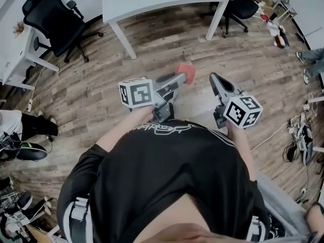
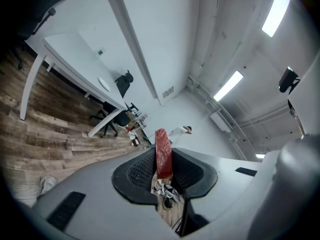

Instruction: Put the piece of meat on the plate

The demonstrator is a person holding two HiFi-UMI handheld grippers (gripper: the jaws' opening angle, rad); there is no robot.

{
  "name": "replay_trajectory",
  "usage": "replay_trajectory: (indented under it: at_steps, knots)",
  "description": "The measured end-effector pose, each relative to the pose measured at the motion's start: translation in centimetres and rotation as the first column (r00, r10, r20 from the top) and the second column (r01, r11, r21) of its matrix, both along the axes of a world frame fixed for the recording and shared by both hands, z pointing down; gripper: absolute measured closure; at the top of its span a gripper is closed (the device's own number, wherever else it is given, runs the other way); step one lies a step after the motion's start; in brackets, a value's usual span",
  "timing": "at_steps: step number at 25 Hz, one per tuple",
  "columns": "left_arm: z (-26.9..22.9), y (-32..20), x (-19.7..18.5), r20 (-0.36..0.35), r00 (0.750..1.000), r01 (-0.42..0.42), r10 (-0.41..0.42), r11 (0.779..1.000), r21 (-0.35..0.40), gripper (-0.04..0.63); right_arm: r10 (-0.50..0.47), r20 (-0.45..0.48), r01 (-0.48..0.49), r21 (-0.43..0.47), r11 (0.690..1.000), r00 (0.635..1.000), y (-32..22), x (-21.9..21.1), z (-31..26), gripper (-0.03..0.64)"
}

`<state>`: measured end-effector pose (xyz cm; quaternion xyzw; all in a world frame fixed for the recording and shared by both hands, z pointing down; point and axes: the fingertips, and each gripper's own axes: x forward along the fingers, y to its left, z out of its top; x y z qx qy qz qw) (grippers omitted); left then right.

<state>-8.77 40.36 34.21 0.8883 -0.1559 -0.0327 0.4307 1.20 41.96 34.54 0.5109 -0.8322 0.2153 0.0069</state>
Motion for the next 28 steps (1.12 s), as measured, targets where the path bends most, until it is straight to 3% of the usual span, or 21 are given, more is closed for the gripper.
replay_trajectory:
  at_steps: [4, 15, 21, 28]
  knots:
    - [0.6, -5.2, 0.1, 0.014, 1.0, 0.008, -0.008, 1.0, -0.018, 0.502, 0.008, 0.062, -0.008, -0.01, 1.0, 0.998, -5.6, 0.7, 0.2, 0.611]
    - [1.4, -24.0, 2.6, 0.061, 0.998, -0.028, 0.033, 0.997, -0.074, 0.502, 0.048, 0.108, -0.038, -0.092, 0.995, 0.993, -24.1, 2.6, 2.1, 0.611]
    - [1.6, -33.6, 4.1, 0.071, 0.996, -0.053, 0.058, 0.995, -0.08, 0.502, 0.064, 0.103, -0.05, -0.124, 0.991, 0.993, -33.3, 3.5, 2.7, 0.61]
    - [2.1, -40.8, 3.6, 0.066, 0.995, -0.067, 0.073, 0.994, -0.091, 0.502, 0.044, 0.067, -0.035, -0.135, 0.99, 0.997, -40.2, 2.5, 2.7, 0.611]
